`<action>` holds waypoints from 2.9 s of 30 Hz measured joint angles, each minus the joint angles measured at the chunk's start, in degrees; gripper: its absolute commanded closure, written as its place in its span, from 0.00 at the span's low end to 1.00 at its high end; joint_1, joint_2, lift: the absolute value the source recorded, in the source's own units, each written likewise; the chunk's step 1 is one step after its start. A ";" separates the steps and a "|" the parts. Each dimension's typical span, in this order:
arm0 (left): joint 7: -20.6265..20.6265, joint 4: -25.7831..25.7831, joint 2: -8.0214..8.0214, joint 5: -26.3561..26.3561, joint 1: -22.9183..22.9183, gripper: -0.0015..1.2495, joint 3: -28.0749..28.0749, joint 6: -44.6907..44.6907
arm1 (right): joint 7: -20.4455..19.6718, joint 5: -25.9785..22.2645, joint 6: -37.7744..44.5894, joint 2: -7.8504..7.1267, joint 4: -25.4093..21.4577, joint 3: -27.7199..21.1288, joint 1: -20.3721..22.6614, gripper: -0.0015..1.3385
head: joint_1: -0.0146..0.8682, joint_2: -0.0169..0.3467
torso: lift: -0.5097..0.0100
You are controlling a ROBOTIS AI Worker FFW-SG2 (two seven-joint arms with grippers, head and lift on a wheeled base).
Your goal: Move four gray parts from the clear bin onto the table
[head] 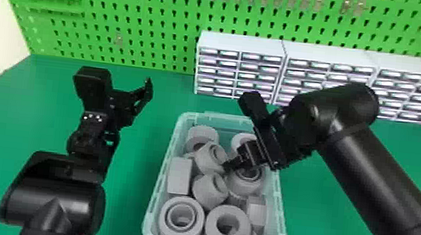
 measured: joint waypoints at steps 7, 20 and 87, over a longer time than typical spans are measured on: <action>0.00 0.00 0.02 0.23 -0.10 0.23 0.00 0.00 | 0.00 -0.17 -0.45 0.00 0.88 0.70 -0.23 0.39 | 0.80 0.24 | 0.88; 0.00 0.07 0.07 0.45 -0.18 0.23 0.00 0.00 | 0.00 -0.39 -1.02 0.09 2.39 1.83 -0.26 0.41 | 0.80 0.24 | 0.88; 0.94 0.18 1.44 2.01 0.29 0.23 -0.61 0.00 | -0.04 -2.42 2.34 0.08 -12.20 0.61 -1.82 0.79 | 0.80 0.24 | 0.88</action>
